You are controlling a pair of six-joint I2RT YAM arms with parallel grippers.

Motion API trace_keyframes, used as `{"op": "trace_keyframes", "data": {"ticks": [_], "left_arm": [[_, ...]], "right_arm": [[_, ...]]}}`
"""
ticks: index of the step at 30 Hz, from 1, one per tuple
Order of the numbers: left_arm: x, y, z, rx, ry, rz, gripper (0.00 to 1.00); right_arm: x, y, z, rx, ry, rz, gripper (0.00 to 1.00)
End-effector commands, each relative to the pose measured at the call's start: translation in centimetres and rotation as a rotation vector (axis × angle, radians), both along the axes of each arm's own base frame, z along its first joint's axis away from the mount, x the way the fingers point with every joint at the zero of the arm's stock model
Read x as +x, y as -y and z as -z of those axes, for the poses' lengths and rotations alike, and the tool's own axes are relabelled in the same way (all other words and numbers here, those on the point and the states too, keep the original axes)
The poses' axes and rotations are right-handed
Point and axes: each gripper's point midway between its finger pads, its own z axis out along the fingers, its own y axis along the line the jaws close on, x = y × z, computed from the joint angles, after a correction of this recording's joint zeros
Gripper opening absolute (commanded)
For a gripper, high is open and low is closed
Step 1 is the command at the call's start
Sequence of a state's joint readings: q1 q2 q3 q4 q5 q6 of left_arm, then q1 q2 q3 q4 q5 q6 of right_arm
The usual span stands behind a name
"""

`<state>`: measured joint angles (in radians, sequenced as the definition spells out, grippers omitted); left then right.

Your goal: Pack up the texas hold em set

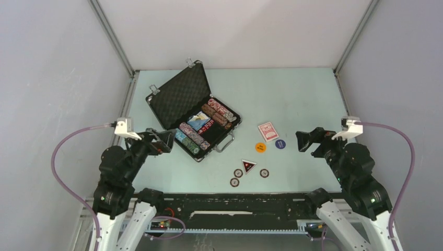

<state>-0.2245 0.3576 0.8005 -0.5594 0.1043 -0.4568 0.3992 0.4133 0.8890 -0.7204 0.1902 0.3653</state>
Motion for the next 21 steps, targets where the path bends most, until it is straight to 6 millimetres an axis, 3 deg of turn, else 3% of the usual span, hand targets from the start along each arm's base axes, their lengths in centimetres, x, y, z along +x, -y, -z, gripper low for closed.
{"op": "trace_keyframes", "data": {"ticks": [1,6,14,21], "left_arm": [[0.1,-1.3,-1.5,0.043,0.071,-0.06,1.0],[0.3,-0.4,-0.9,0.019,0.02,-0.02,1.0],[0.9,1.0,-0.2,0.011,-0.051,0.041,1.0],[2.0,6.8,3.0,0.105,-0.208,0.133,1.0]], "right_arm": [[-0.4,0.6,-2.3,0.025,0.078,0.023,1.0],[0.4,0.7,-1.7,-0.009,-0.013,0.048,1.0],[0.3,0.7,-1.8,0.004,0.005,0.048,1.0],[0.7,-0.4,0.5,-0.009,-0.113,0.014,1.0]]}}
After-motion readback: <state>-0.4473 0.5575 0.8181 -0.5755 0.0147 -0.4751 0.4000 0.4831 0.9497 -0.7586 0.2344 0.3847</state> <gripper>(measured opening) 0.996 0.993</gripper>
